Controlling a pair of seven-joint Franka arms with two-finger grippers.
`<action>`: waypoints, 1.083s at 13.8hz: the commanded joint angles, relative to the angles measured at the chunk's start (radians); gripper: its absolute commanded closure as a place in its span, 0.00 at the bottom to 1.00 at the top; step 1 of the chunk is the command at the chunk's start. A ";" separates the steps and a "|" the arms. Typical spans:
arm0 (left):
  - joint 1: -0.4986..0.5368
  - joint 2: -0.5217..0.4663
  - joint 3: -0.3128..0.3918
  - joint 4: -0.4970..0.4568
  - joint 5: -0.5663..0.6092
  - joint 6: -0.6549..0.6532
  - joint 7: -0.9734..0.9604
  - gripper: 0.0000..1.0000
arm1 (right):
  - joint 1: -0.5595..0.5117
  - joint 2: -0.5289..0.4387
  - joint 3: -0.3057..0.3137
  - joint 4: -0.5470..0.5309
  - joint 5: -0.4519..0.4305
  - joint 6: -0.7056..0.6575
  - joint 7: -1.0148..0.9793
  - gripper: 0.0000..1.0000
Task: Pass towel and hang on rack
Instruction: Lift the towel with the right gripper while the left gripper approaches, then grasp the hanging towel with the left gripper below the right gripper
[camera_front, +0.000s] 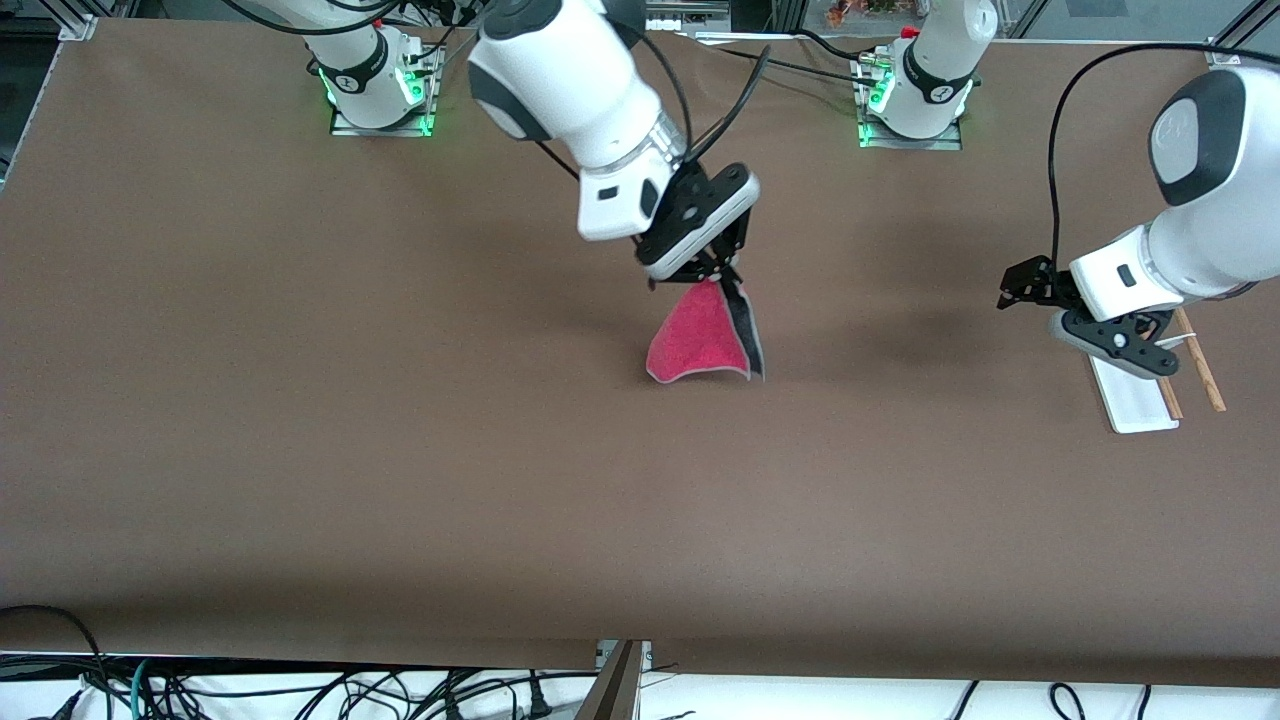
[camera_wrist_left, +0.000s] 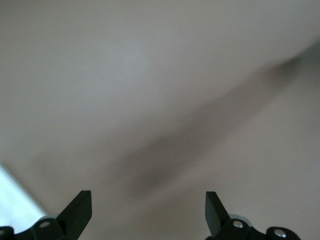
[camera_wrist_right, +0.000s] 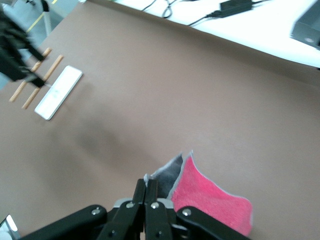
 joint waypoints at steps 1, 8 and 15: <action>0.013 0.024 -0.004 -0.091 -0.110 0.138 0.242 0.00 | 0.041 0.015 -0.003 0.025 -0.018 0.025 -0.015 1.00; -0.007 0.065 -0.009 -0.268 -0.440 0.285 0.847 0.00 | 0.092 0.041 -0.009 0.026 -0.021 0.160 -0.022 1.00; -0.085 0.059 -0.020 -0.262 -0.518 0.296 0.993 0.00 | 0.077 0.040 -0.032 0.028 -0.018 0.175 -0.145 1.00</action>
